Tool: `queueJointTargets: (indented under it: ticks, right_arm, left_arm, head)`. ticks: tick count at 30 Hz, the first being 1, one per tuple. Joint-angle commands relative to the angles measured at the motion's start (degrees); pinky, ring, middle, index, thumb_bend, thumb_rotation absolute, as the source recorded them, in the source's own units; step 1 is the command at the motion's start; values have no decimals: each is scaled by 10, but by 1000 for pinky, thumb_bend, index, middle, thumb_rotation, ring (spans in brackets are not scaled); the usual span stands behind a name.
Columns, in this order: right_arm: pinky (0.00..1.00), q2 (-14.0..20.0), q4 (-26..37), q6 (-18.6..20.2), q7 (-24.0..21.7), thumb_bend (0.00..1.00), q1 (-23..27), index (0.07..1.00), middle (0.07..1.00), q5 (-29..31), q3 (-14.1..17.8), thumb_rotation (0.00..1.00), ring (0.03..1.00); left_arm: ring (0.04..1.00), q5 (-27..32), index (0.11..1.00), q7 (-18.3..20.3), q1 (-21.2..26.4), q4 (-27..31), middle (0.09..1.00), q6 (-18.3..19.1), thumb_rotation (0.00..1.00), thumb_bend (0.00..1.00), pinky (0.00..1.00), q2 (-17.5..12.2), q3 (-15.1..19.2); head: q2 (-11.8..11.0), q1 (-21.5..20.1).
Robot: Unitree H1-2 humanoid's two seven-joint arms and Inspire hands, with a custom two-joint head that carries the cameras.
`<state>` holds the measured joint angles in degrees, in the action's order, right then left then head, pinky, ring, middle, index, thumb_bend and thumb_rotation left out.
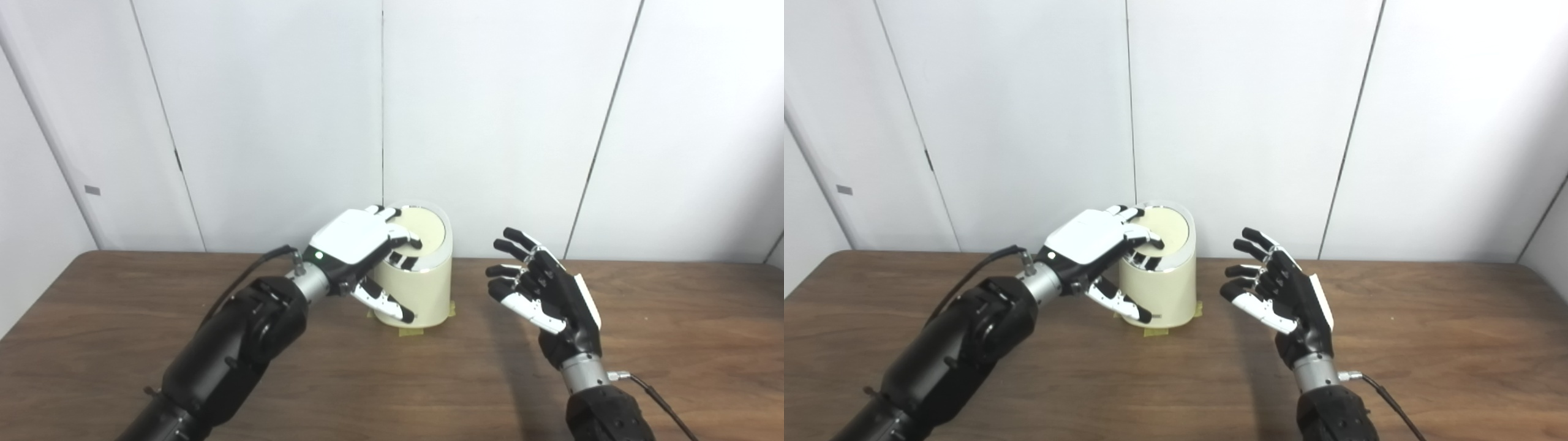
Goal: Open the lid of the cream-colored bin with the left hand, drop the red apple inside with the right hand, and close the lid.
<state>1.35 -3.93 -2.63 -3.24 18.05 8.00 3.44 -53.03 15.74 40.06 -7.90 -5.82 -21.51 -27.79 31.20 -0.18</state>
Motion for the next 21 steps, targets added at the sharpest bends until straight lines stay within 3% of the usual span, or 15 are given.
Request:
queueJointTargets:
  ticks: [1,6,12,17,21]
  right_arm:
    - [526,0,21,-12,-2,836,19,784,778,8,2,264,602]
    - [519,1,21,-11,-1,837,18,782,779,7,3,261,600]
    - [526,0,22,-8,-1,835,19,776,778,11,4,250,604]
    - [521,0,21,-8,3,830,19,774,776,6,3,250,597]
    - [520,1,23,-9,2,823,18,777,779,5,2,253,596]
  left_arm:
    - [966,-33,788,20,5,4,810,-5,450,919,1000,0,-27]
    - [966,-45,758,36,1,23,787,4,446,918,1000,-1,-28]
    - [959,-15,796,36,-1,59,798,12,475,901,1000,-6,10]
    - [947,26,774,-2,-13,94,786,14,459,881,1000,1,69]
    - [930,117,786,-51,-37,99,798,1,435,855,965,25,146]
  head:
    - [0,0]
    - [2,0]
    - [3,1]
    - [2,1]
    - [1,2]
